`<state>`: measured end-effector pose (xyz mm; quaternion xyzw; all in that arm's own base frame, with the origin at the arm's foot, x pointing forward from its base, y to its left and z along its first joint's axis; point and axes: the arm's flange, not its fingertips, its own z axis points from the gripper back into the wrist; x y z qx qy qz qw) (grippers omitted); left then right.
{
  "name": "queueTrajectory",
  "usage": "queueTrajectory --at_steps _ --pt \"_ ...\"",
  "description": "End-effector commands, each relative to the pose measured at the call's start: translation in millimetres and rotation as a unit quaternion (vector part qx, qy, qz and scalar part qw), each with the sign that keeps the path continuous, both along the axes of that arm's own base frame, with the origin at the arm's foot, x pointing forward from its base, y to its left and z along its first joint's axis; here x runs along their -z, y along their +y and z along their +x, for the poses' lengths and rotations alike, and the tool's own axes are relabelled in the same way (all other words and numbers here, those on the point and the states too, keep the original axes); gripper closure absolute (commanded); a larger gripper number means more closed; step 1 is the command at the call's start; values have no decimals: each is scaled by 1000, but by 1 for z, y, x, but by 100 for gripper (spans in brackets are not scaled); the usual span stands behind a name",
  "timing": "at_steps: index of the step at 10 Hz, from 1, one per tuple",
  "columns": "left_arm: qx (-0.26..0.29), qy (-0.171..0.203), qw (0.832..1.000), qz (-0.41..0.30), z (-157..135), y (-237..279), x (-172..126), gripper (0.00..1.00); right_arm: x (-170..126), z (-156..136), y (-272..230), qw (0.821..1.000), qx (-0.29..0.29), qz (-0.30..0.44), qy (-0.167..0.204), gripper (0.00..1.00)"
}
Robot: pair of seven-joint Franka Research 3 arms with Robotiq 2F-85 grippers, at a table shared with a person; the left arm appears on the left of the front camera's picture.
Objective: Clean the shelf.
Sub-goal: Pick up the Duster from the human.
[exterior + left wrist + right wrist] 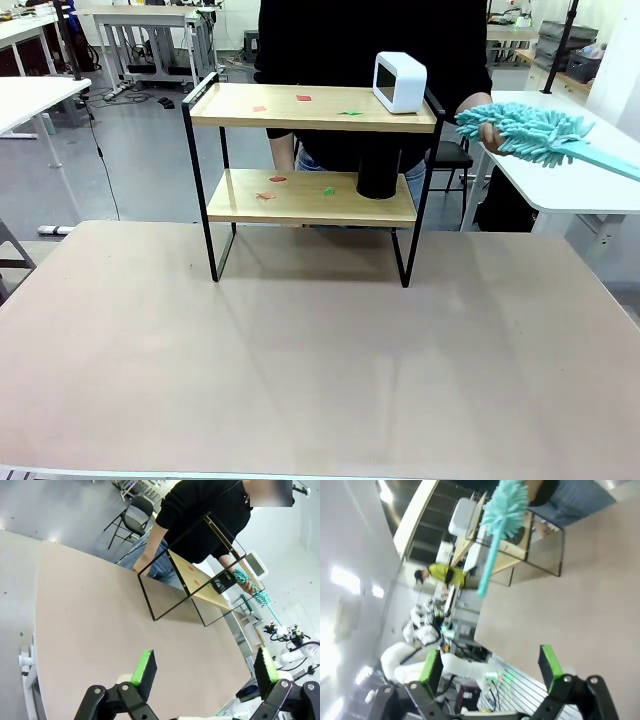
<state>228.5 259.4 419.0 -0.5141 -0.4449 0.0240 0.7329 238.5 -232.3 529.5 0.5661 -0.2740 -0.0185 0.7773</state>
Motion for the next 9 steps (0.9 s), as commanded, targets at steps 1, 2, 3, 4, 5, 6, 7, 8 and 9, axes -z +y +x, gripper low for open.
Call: queueTrajectory --at_steps 1,2,3,4,5,6,7,8,9 --pt "-3 -19 1000 -2 1 0 -1 0 -11 35 21 997 -65 -22 -23 0" --pt "-3 -19 1000 -2 1 0 -1 0 -16 49 37 996 -84 -31 -20 0" --pt "-3 -19 1000 -2 1 0 -1 0 -21 64 56 993 -107 -41 -17 0" --pt "-3 -19 1000 -2 1 0 -1 0 -22 77 73 990 -128 -51 -10 0" --pt "-3 -19 1000 -2 1 0 -1 0 -20 83 84 990 -127 -54 -1 0" --pt "-3 -19 1000 -2 1 0 -1 0 -19 69 92 994 -81 -73 9 0" --pt "-3 -19 1000 -2 1 0 -1 0 -18 75 86 990 -131 -50 8 0" --pt "-3 -19 1000 -2 1 0 -1 0 -17 80 91 990 -125 -62 10 0" --pt "-3 -19 1000 -2 1 0 -1 0 -16 99 93 992 -120 -33 19 0"
